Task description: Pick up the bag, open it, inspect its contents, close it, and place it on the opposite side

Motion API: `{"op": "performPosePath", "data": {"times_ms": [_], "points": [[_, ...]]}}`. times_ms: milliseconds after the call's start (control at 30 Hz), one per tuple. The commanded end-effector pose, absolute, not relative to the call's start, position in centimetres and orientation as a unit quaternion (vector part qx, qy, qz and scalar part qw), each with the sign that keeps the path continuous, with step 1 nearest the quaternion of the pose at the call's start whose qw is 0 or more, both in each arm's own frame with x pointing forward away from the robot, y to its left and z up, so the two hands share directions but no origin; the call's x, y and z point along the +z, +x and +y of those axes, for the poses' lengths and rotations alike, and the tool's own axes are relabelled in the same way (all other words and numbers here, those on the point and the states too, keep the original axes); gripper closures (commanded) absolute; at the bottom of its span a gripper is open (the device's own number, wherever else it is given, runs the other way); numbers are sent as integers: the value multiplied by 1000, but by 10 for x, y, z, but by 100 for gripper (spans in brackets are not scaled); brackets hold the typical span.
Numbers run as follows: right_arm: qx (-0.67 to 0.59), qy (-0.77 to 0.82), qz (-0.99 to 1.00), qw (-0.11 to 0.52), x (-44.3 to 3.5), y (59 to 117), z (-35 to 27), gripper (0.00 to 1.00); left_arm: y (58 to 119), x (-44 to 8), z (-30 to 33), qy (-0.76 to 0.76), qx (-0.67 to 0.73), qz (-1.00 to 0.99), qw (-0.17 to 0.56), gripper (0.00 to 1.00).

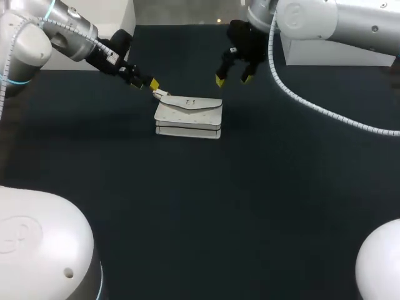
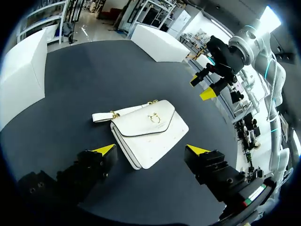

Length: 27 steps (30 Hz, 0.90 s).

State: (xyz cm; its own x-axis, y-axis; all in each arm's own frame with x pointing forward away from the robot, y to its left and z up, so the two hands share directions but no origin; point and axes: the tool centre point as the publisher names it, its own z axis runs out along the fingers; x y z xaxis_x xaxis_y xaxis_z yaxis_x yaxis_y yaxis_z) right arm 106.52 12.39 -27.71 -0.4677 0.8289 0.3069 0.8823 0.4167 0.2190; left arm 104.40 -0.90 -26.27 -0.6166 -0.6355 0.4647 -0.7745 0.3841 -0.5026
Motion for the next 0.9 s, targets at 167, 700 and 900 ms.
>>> {"op": "performPosePath", "data": {"times_ms": [167,700,900], "points": [[-275,-655,-693,123,-289,1062,122,0,1049,-285,-1,613,399,-642,231,0],[-271,-680,-672,114,-294,1060,123,0,1044,-288,-12,576,379,-696,199,0],[-286,-681,-661,131,-295,1061,127,0,1051,-294,-12,590,397,-651,265,0]]}}
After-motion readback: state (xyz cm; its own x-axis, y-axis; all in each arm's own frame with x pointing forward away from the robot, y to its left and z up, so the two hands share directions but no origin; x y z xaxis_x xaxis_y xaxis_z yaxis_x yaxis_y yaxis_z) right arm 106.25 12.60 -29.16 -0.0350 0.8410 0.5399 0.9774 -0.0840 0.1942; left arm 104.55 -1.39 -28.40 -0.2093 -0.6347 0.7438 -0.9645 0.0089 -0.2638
